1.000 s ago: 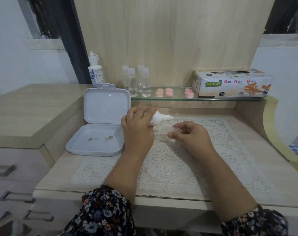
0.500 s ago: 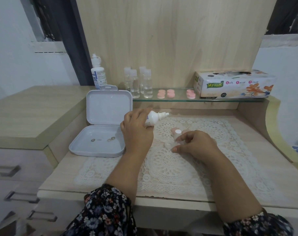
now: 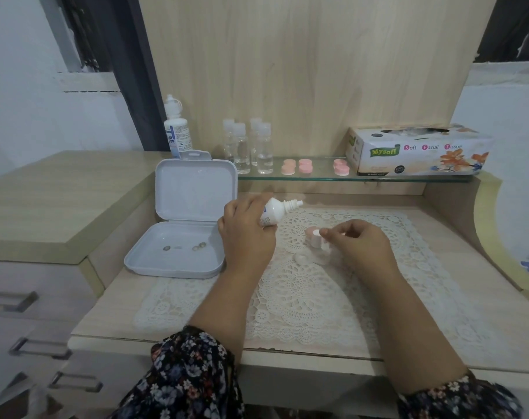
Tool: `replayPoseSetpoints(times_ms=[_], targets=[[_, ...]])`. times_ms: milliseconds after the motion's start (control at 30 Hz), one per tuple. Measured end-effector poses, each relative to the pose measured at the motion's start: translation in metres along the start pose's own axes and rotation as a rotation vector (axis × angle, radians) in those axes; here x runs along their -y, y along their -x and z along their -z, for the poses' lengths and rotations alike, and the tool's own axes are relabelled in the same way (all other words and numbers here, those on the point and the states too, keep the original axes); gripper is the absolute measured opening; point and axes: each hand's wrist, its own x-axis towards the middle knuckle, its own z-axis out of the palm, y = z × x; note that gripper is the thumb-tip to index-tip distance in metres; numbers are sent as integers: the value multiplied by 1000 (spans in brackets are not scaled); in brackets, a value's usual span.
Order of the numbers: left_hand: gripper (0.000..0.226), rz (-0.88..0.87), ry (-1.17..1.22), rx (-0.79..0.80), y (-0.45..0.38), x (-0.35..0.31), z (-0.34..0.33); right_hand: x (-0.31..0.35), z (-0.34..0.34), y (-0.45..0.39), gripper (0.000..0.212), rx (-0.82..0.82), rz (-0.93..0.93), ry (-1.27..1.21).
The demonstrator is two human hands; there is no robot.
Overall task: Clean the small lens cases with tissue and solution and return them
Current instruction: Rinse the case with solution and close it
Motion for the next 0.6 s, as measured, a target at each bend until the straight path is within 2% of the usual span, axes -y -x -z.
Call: replayPoseSetpoints(times_ms=[67, 167, 267, 333, 467, 533, 600], targets=[[56, 0, -14, 8, 0, 0, -1, 3, -5, -2, 23, -44, 91, 138], [53, -2, -25, 28, 1, -1, -2, -1, -14, -8, 32, -3, 186, 345], [52, -12, -21, 40, 3, -2, -1, -2, -18, -10, 27, 33, 227, 405], [52, -14, -19, 48, 3, -1, -1, 0, -16, -9, 22, -9, 239, 297], [51, -4, -13, 68, 3, -2, 0, 10, -13, -4, 16, -140, 164, -232], [52, -7, -9, 80, 4, -3, 0, 13, -14, -5, 20, -111, 138, -362], [53, -14, -4, 96, 4, -4, 0, 14, -15, -4, 23, -63, 158, -382]])
